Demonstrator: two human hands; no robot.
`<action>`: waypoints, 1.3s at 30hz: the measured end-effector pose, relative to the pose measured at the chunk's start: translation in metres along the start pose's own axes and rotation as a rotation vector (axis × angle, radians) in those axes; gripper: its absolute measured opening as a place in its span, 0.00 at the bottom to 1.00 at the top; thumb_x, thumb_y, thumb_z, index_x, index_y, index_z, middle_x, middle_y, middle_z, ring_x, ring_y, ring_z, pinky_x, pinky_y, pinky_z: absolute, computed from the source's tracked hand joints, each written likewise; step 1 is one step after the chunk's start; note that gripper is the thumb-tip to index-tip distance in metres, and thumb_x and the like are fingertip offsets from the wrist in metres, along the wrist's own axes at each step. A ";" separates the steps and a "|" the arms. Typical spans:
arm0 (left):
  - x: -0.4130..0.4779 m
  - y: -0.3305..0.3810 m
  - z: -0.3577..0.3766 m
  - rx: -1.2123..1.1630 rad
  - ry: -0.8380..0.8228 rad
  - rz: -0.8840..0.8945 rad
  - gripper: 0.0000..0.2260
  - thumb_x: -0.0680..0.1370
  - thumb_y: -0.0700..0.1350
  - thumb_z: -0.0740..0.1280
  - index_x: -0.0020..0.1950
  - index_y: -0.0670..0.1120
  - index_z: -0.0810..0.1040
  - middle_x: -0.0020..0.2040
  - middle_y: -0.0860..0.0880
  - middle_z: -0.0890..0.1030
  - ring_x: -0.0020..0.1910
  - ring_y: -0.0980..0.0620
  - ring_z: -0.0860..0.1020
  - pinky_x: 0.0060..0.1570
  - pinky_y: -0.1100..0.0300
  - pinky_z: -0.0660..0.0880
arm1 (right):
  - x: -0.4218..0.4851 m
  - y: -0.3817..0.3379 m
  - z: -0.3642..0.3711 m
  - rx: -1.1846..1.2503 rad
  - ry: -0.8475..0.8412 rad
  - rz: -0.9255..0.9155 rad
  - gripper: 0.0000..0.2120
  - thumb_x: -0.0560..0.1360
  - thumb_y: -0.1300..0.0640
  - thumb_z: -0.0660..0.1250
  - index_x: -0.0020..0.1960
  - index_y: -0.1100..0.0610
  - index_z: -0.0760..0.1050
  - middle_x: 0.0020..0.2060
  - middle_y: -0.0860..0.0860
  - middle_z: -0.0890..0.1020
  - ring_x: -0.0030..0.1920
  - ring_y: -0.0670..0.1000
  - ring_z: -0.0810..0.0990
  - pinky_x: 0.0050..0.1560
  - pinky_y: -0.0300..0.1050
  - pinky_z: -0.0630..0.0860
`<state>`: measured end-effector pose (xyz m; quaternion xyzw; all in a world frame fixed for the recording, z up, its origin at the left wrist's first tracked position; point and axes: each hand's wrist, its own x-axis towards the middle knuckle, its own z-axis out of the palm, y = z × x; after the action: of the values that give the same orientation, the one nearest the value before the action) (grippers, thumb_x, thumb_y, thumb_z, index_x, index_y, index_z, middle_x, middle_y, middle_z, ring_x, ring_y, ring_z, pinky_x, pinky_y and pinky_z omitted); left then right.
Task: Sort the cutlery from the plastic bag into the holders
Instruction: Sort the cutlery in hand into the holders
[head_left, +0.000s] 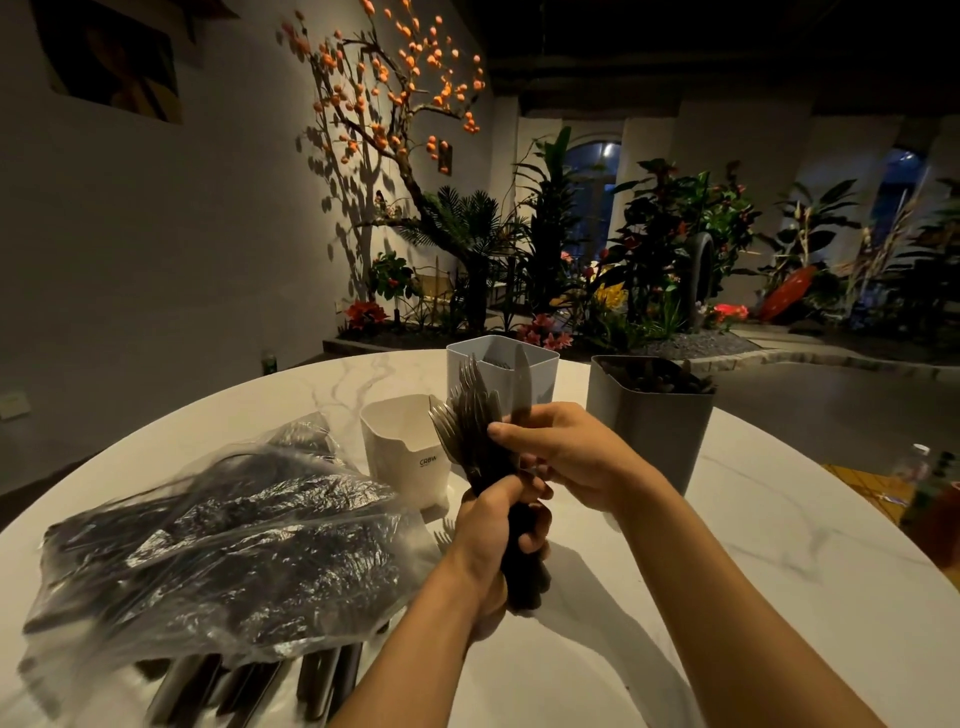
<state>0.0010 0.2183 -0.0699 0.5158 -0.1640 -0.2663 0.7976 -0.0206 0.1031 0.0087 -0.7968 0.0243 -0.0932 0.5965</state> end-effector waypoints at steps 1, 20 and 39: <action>-0.001 0.000 0.001 0.001 -0.007 0.003 0.06 0.80 0.41 0.62 0.47 0.39 0.76 0.29 0.46 0.71 0.25 0.53 0.66 0.35 0.56 0.70 | -0.002 -0.001 -0.002 -0.004 0.001 -0.005 0.11 0.78 0.55 0.71 0.52 0.63 0.82 0.42 0.54 0.84 0.44 0.50 0.82 0.43 0.41 0.76; -0.003 0.003 0.002 -0.023 -0.037 -0.002 0.08 0.80 0.42 0.61 0.50 0.38 0.76 0.32 0.46 0.74 0.26 0.54 0.68 0.36 0.56 0.69 | -0.013 -0.012 -0.011 -0.206 -0.014 0.023 0.07 0.81 0.60 0.66 0.52 0.65 0.79 0.39 0.55 0.80 0.38 0.46 0.79 0.34 0.33 0.73; -0.004 0.008 0.002 -0.152 -0.030 -0.063 0.14 0.81 0.47 0.64 0.56 0.37 0.78 0.39 0.42 0.80 0.29 0.52 0.73 0.35 0.60 0.74 | -0.015 -0.016 -0.028 -0.012 0.183 0.056 0.12 0.84 0.55 0.61 0.55 0.62 0.80 0.50 0.59 0.84 0.45 0.51 0.78 0.43 0.44 0.70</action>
<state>-0.0007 0.2219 -0.0616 0.4548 -0.1390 -0.3105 0.8231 -0.0416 0.0830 0.0300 -0.7874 0.1017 -0.1490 0.5894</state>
